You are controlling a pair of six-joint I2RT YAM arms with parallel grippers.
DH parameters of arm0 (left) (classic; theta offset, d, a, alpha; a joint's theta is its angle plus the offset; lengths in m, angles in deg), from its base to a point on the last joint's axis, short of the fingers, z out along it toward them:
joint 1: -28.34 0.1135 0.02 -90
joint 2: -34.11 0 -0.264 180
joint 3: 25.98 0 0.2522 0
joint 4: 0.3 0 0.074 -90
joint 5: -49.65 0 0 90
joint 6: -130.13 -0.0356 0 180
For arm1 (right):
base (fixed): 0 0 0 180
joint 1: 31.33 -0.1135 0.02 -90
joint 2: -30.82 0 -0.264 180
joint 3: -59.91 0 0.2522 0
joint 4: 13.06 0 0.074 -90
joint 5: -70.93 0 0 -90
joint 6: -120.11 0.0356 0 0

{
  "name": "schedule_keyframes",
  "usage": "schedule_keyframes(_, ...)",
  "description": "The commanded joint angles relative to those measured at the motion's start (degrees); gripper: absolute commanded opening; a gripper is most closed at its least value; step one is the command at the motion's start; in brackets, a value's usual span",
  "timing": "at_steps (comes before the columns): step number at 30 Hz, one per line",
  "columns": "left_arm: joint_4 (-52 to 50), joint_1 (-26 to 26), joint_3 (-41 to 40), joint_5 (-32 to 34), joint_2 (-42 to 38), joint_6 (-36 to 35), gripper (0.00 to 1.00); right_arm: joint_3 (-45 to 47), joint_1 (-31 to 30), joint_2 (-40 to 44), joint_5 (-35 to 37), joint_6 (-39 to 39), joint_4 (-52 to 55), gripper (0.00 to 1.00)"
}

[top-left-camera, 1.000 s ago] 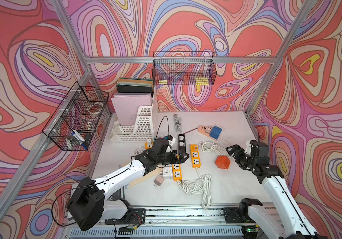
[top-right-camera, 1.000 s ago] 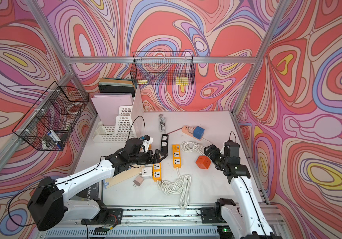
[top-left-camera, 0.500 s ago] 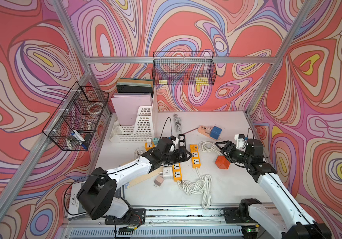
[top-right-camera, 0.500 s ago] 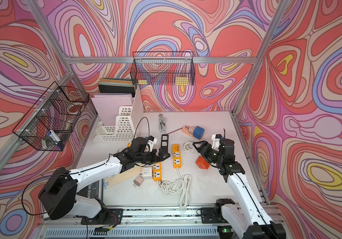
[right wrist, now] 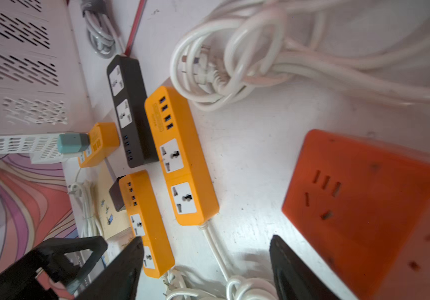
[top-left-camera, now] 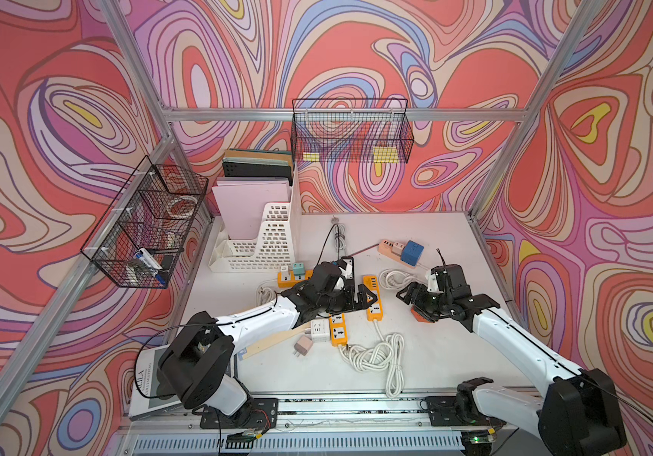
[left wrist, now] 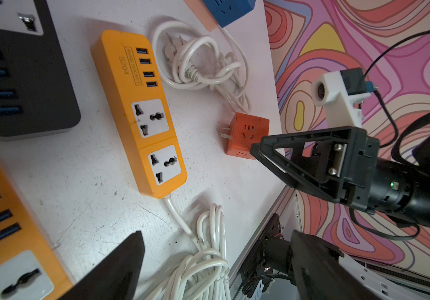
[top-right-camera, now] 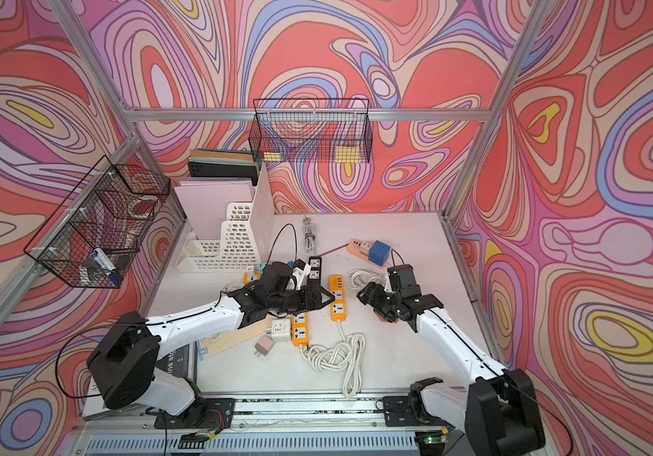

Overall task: Pull the plug off the socket
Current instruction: Move the plug to the center of the board.

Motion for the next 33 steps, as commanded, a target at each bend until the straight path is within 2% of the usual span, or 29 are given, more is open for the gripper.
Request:
schedule_keyframes(1,-1.30,-0.04,0.63,0.97,-1.50,-1.35,0.93,-2.00,1.98,-0.41,8.55,-1.42,6.96,0.77)
schedule_keyframes(6,-4.29,0.01,0.34,2.52,-4.13,-4.03,0.94,-1.84,8.36,1.25,10.54,-3.34,10.13,0.77)
schedule_keyframes(11,-7.34,0.03,0.78,4.52,-7.00,-7.38,0.95,-3.00,14.06,2.69,9.62,-7.38,10.73,0.77)
schedule_keyframes(16,-8.78,0.00,0.25,5.00,-8.08,-8.91,0.95,-3.57,14.16,8.12,-2.63,-11.92,-3.06,0.80)
schedule_keyframes(18,-9.24,0.05,-0.33,5.43,-8.78,-9.29,0.95,-3.76,14.09,7.31,-6.50,-14.29,-10.05,0.82)
schedule_keyframes(21,-9.27,0.06,-2.06,8.58,-11.03,-10.77,0.96,-6.26,14.13,0.77,-8.53,-21.61,-17.37,0.86)
schedule_keyframes(22,-9.07,0.13,-2.65,9.96,-11.95,-11.23,0.97,-8.23,14.16,-2.03,-8.46,-24.89,-17.70,0.90)
schedule_keyframes(25,-9.30,0.40,-3.83,13.02,-14.25,-11.72,0.98,-18.57,14.13,-13.00,-6.09,-35.95,-10.71,0.98)
schedule_keyframes(28,-8.17,0.53,-5.73,14.71,-15.41,-11.56,0.99,-29.18,14.14,-23.22,-1.98,-45.03,-2.14,0.98)
schedule_keyframes(33,-6.12,1.69,-7.36,13.99,-14.63,-7.91,0.99,-37.22,13.94,-33.45,0.33,-64.83,4.43,0.98)
